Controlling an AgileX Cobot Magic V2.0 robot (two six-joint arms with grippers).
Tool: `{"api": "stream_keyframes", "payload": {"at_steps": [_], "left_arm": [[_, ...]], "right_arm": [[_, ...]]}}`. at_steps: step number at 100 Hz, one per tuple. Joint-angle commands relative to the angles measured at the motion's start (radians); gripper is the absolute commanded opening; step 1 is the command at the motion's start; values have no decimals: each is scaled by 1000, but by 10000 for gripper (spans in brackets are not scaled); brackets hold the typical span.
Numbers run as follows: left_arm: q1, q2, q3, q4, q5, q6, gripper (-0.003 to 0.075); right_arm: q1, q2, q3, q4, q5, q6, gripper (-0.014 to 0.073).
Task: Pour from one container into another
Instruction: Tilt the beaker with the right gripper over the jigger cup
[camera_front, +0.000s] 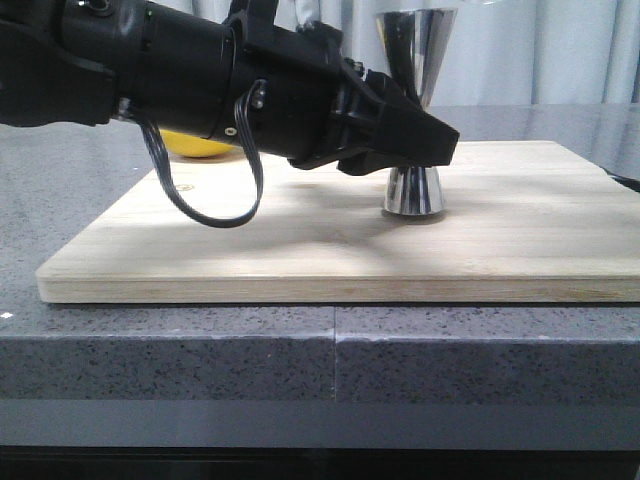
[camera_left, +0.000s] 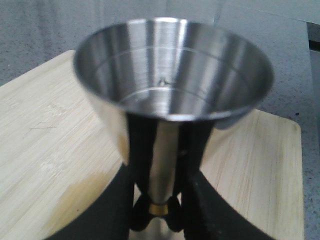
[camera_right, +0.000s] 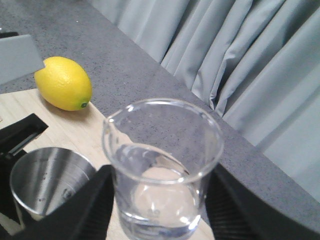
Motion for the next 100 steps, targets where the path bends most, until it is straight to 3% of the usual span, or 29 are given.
{"api": "stream_keyframes", "payload": {"at_steps": [1,100], "left_arm": [[-2,-57,-31,-19,-81,-14,-21],[-2,-57,-31,67,-128,-64,-21]], "right_arm": [[3,-25,-38,-24,-77,-7,303],[3,-25,-51,-208,-53,-7,303]]}}
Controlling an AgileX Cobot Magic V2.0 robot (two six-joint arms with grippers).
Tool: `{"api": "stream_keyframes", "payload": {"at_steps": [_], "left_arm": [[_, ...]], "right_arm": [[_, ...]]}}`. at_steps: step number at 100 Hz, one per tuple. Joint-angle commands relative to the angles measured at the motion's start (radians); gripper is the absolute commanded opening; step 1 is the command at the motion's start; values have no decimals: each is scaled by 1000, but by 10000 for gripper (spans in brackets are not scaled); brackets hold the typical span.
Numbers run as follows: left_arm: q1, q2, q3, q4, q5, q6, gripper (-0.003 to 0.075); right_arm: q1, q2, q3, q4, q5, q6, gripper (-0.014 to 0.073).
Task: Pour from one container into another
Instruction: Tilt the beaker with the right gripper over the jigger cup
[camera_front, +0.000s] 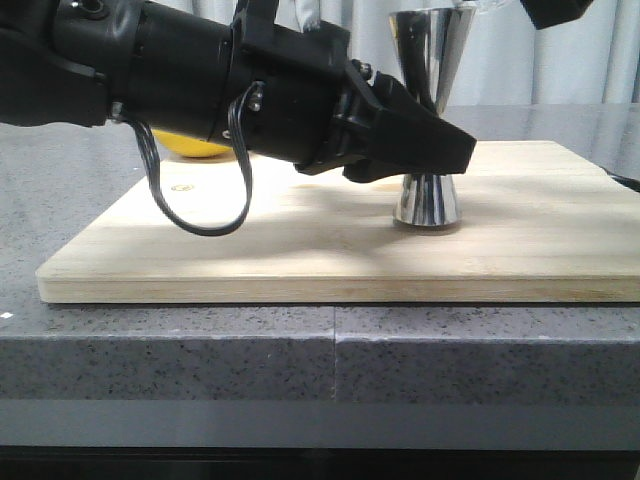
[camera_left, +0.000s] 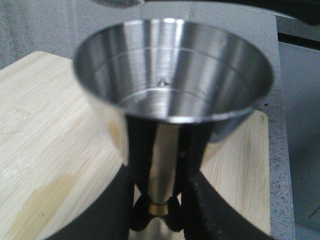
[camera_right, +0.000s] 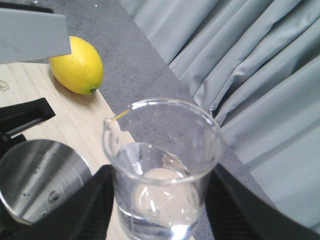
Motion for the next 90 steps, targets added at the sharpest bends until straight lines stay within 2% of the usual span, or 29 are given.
{"api": "stream_keyframes", "payload": {"at_steps": [1,90], "left_arm": [[-2,-57,-31,-32,-71,-17,-21],[-2,-57,-31,-32,-65,-17,-21]], "right_arm": [[-1,-25,-51,-10,-55,-7,303],[-1,-25,-91,-177,-3,-7,303]]}}
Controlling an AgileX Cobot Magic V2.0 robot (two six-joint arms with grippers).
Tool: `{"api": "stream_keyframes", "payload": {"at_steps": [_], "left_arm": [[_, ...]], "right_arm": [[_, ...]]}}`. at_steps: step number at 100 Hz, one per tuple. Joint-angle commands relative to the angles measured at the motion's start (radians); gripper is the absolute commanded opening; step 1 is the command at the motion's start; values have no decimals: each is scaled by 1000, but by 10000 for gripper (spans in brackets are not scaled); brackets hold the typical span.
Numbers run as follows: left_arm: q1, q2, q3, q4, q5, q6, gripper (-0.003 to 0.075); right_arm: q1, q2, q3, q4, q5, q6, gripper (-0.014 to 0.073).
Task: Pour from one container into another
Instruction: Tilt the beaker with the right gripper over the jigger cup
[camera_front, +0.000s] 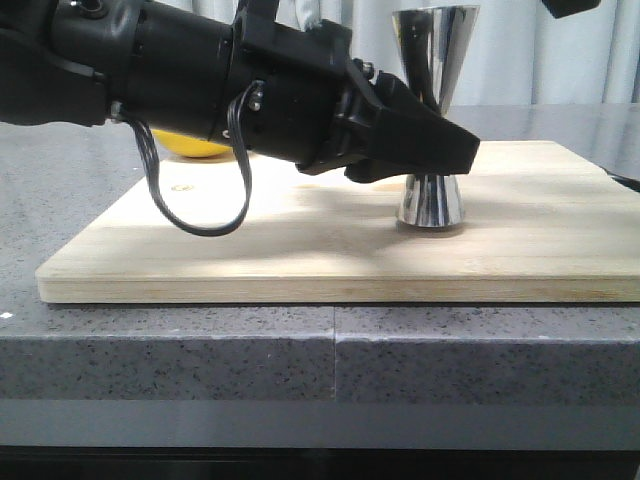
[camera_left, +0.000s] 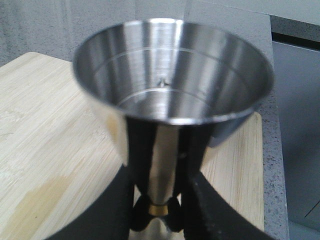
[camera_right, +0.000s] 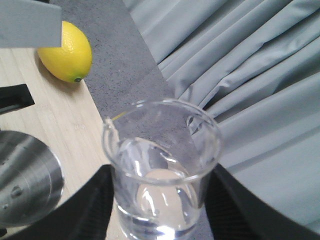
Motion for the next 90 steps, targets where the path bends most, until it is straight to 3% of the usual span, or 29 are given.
{"api": "stream_keyframes", "payload": {"at_steps": [1,90], "left_arm": [[-2,-55,-31,-43,-55,-9,-21],[22,-55,-31,-51,-51,-9,-21]], "right_arm": [[-1,-25,-41,-19,-50,-7,303],[-1,-25,-41,-97,-74,-7,303]]}}
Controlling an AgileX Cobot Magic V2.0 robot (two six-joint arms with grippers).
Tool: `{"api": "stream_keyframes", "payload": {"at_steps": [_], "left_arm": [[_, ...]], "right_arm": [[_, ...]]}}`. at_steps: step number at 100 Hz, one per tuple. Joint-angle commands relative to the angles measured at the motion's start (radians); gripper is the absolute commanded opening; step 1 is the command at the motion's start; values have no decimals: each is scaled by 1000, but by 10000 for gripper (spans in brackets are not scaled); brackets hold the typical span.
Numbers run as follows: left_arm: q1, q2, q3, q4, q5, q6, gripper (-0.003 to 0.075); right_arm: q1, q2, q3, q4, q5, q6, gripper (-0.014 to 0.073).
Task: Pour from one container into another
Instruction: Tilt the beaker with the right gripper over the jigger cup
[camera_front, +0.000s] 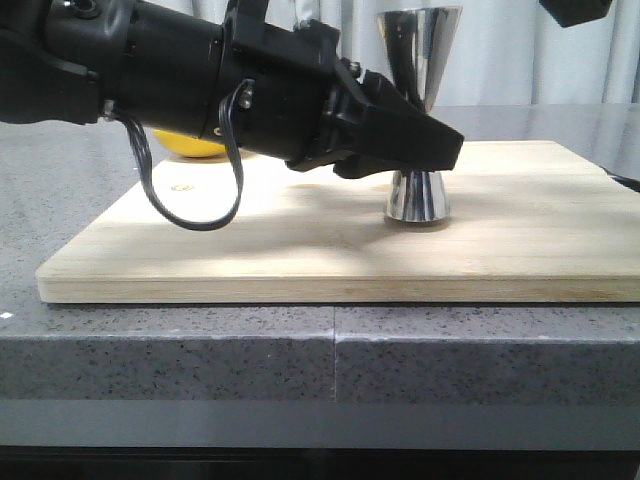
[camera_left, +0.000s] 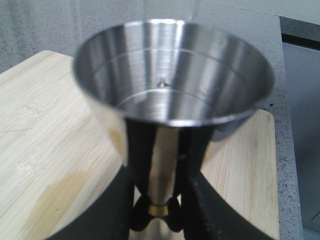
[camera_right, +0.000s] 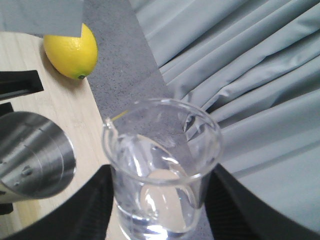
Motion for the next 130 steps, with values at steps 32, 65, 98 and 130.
{"api": "stream_keyframes", "payload": {"at_steps": [32,65,98,130], "left_arm": [[0,-55,-31,-49,-53,-9,-21],[0,-55,-31,-49,-53,-9,-21],[0,-55,-31,-49,-53,-9,-21],[0,-55,-31,-49,-53,-9,-21]], "right_arm": [[-1,-25,-41,-46,-64,-7,303],[-1,-25,-41,-101,-66,-7,303],[-1,-25,-41,-142,-66,-7,303],[-1,-25,-41,-176,-58,-7,303]]}}
